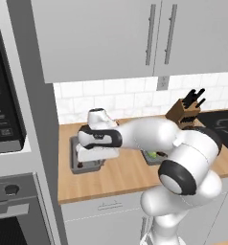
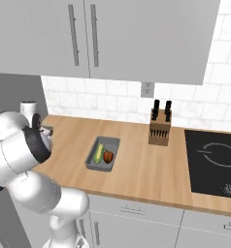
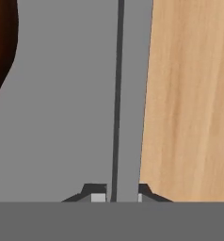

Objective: Take the meat container that has the chicken drumstick and place it on the second highest rack of the freezer. Then take the vegetable container that has the corn and bell pepper and place it on the highest rack of the freezer.

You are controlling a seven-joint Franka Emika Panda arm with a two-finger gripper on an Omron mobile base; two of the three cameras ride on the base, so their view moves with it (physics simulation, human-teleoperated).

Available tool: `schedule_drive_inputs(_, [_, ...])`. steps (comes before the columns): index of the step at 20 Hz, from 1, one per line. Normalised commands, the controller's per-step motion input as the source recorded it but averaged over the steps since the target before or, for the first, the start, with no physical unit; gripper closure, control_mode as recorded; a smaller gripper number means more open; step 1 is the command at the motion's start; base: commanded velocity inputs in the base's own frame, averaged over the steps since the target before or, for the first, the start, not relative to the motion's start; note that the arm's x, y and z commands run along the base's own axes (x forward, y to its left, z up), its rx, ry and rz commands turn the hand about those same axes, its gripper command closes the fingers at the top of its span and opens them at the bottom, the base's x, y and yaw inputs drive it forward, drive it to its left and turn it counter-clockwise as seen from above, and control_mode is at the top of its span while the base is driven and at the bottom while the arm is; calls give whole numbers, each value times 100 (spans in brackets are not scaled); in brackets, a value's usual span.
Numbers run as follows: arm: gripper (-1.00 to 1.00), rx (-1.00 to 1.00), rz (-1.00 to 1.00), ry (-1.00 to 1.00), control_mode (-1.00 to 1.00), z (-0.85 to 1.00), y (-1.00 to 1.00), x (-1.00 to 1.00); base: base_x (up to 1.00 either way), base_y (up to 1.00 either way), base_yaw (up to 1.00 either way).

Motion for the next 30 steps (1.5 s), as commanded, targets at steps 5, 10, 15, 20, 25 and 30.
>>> schedule_drive_inputs(5, [100, 0, 1, 0, -100, 58, -42, -50, 0, 0, 0])
schedule_drive_inputs(10, [100, 0, 4, -2, -100, 29, -69, -60, 0, 0, 0])
schedule_drive_inputs(15, [100, 0, 1, -7, -100, 34, -75, -15, 0, 0, 0])
schedule_drive_inputs(20, [100, 0, 0, -6, -100, 26, -69, 0, 0, 0, 0])
schedule_drive_inputs(25, [100, 0, -3, -6, -100, 29, -56, 0, 0, 0, 0])
schedule_drive_inputs(30, [100, 0, -11, -6, -100, 49, -38, -6, 0, 0, 0])
